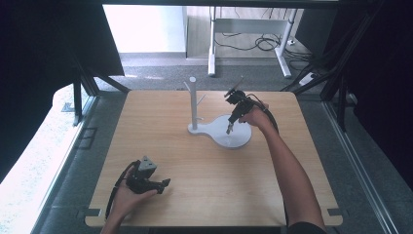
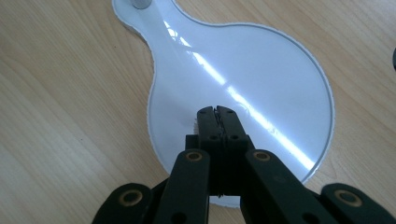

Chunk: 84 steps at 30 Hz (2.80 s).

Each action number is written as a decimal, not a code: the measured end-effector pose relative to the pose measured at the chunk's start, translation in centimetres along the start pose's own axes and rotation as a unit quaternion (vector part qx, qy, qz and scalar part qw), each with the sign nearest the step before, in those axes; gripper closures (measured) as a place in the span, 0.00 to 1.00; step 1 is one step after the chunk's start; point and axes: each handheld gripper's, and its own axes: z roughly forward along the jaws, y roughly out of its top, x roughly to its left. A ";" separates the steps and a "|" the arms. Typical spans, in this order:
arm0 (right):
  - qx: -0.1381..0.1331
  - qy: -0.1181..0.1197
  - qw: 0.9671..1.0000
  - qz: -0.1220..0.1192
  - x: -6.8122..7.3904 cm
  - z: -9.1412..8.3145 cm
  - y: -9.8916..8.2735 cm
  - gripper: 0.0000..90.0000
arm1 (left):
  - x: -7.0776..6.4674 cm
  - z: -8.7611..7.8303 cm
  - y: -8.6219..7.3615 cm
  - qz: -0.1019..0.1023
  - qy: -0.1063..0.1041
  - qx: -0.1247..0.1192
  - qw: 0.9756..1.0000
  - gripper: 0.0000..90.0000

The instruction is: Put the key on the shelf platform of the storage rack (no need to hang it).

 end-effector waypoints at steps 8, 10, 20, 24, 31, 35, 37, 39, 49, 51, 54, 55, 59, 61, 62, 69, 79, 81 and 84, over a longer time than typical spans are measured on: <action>0.008 -0.002 1.000 0.010 -0.7 1.7 -0.2 1.00 | -0.2 0.1 0.1 0.002 -0.002 0.000 1.000 0.28; 0.011 -0.005 1.000 0.010 -0.8 2.2 -0.3 1.00 | -0.2 0.1 0.1 0.003 -0.002 0.001 1.000 0.28; 0.017 -0.002 0.999 0.032 -1.4 4.5 -0.9 1.00 | -0.3 0.2 0.1 0.005 0.000 0.003 1.000 0.28; 0.007 -0.003 0.999 0.034 -1.6 4.5 -1.1 0.98 | -0.4 0.3 0.1 0.008 -0.002 0.004 1.000 0.28; -0.029 -0.013 0.999 0.026 -1.2 2.4 -1.7 0.76 | -0.5 0.3 0.2 0.010 -0.002 0.005 1.000 0.28; -0.043 -0.015 0.999 0.025 -0.6 0.9 -2.8 0.70 | -0.7 0.3 0.3 0.013 -0.003 0.005 1.000 0.28; -0.048 -0.017 0.998 0.026 -0.4 0.3 -3.5 0.67 | -0.8 0.4 0.3 0.012 -0.002 0.005 1.000 0.28; -0.053 -0.020 0.998 0.024 -0.2 -0.3 -4.2 0.65 | -0.9 0.4 0.3 0.015 -0.002 0.006 1.000 0.28; -0.094 -0.016 0.995 0.012 1.1 -3.0 -9.3 0.62 | -0.9 0.4 0.3 0.012 0.002 0.008 1.000 0.28; -0.103 -0.015 0.994 0.015 1.2 -3.2 -10.7 0.62 | -0.9 0.4 0.3 0.014 0.003 0.010 1.000 0.28; -0.116 -0.021 0.993 0.021 1.5 -3.4 -12.9 0.61 | -1.0 0.5 0.3 0.016 0.004 0.013 1.000 0.28; -0.121 -0.022 0.992 0.022 1.7 -3.5 -13.6 0.61 | -1.0 0.6 0.3 0.016 0.004 0.014 1.000 0.28; -0.139 -0.021 0.990 0.031 2.1 -3.3 -16.7 0.61 | -1.3 0.4 0.4 0.020 0.006 0.013 1.000 0.28; -0.142 -0.026 0.989 0.036 2.4 -2.9 -18.2 0.61 | -1.4 0.3 0.5 0.025 0.007 0.011 1.000 0.28; -0.143 -0.025 0.989 0.037 2.5 -2.7 -19.1 0.60 | -1.4 0.3 0.5 0.026 0.007 0.011 1.000 0.28; -0.149 -0.026 0.987 0.051 3.4 -1.3 -23.1 0.59 | -1.5 0.2 0.5 0.025 0.007 0.011 1.000 0.28; -0.151 -0.029 0.986 0.059 4.1 0.0 -25.1 0.57 | -1.5 0.4 0.5 0.025 0.007 0.014 1.000 0.28; -0.157 -0.034 0.985 0.064 4.1 0.0 -25.1 0.56 | -1.5 0.5 0.5 0.026 0.006 0.014 1.000 0.28; -0.165 -0.046 0.983 0.070 4.1 0.0 -25.1 0.52 | -1.5 0.5 0.5 0.025 0.006 0.014 1.000 0.28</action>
